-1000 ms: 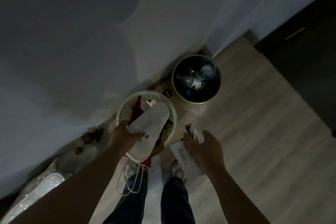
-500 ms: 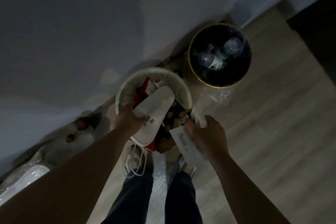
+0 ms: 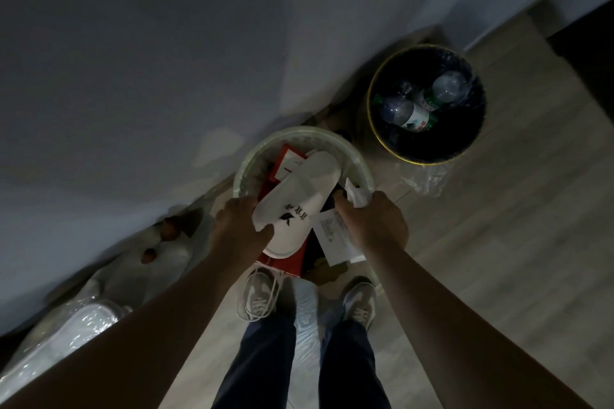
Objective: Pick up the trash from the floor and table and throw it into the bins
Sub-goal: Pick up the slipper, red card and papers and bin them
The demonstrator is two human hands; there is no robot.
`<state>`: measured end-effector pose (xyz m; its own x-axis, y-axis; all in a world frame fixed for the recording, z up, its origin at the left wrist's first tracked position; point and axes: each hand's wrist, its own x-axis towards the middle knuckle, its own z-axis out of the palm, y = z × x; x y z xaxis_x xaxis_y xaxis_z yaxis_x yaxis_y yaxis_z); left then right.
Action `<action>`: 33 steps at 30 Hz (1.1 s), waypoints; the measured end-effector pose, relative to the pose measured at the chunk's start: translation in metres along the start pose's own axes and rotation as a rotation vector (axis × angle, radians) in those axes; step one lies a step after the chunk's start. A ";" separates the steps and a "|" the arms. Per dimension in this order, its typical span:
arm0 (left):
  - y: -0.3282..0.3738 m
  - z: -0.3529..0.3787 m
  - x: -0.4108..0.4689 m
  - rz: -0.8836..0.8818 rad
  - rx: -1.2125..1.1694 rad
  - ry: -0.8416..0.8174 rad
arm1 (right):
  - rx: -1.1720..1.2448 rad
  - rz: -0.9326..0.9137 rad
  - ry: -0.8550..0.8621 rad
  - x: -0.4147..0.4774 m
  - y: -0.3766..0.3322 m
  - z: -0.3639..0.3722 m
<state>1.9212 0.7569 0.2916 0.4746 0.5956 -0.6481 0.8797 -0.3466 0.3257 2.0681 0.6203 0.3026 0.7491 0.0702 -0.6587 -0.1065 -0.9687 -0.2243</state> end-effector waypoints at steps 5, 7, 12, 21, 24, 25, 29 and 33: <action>-0.005 -0.008 -0.006 0.032 0.040 -0.018 | 0.080 0.096 0.043 0.016 -0.012 0.017; -0.006 -0.010 -0.008 0.041 0.041 -0.019 | 0.108 0.144 0.035 0.020 -0.016 0.024; -0.006 -0.014 -0.009 0.074 0.040 -0.012 | 0.133 0.128 -0.107 0.022 -0.013 0.044; -0.006 -0.018 -0.006 0.119 0.065 0.025 | 0.130 -0.093 -0.203 0.015 -0.005 0.054; -0.006 -0.018 -0.007 0.134 0.069 0.026 | -0.109 -0.162 -0.194 0.016 -0.002 0.051; -0.007 -0.017 -0.007 0.140 0.071 0.022 | -0.162 -0.171 -0.233 0.016 -0.002 0.050; -0.009 -0.016 -0.011 0.137 0.080 -0.001 | -0.224 -0.224 -0.374 0.008 0.002 0.042; -0.003 -0.026 -0.017 0.155 0.137 -0.006 | -0.231 -0.361 -0.237 0.001 -0.003 0.015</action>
<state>1.9117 0.7665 0.3191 0.6033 0.5233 -0.6019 0.7836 -0.5294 0.3252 2.0591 0.6269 0.2916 0.5395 0.4372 -0.7196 0.3005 -0.8983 -0.3205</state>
